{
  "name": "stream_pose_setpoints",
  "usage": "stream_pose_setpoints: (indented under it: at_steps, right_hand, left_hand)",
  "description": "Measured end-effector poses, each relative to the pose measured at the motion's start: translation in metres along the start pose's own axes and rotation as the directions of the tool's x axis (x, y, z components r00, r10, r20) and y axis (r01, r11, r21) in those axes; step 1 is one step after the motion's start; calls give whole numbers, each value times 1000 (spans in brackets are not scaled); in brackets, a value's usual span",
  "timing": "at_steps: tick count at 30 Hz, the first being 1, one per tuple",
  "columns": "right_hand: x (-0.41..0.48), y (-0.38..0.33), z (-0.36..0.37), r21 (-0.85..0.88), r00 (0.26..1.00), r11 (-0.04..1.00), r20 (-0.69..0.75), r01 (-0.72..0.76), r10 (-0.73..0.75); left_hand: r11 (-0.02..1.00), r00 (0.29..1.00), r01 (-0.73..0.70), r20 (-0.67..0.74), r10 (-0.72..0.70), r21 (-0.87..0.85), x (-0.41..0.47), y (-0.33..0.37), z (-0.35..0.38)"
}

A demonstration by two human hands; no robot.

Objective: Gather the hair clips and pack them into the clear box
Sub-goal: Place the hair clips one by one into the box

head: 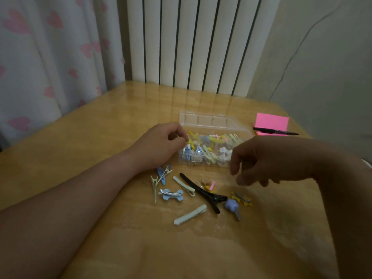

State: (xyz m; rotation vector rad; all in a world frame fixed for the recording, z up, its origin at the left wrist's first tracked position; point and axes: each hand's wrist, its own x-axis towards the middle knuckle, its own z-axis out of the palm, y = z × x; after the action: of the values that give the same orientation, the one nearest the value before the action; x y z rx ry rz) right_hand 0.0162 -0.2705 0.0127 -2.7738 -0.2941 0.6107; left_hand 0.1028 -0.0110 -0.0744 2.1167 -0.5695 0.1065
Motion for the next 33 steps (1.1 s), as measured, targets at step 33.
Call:
stream_pose_setpoints:
  at_steps: [33]
  right_hand:
    - [1,-2,-2,193,967,956,-174,220,-188]
  left_hand:
    - [1000,1000,1,-1,-1,10,0,-1,0]
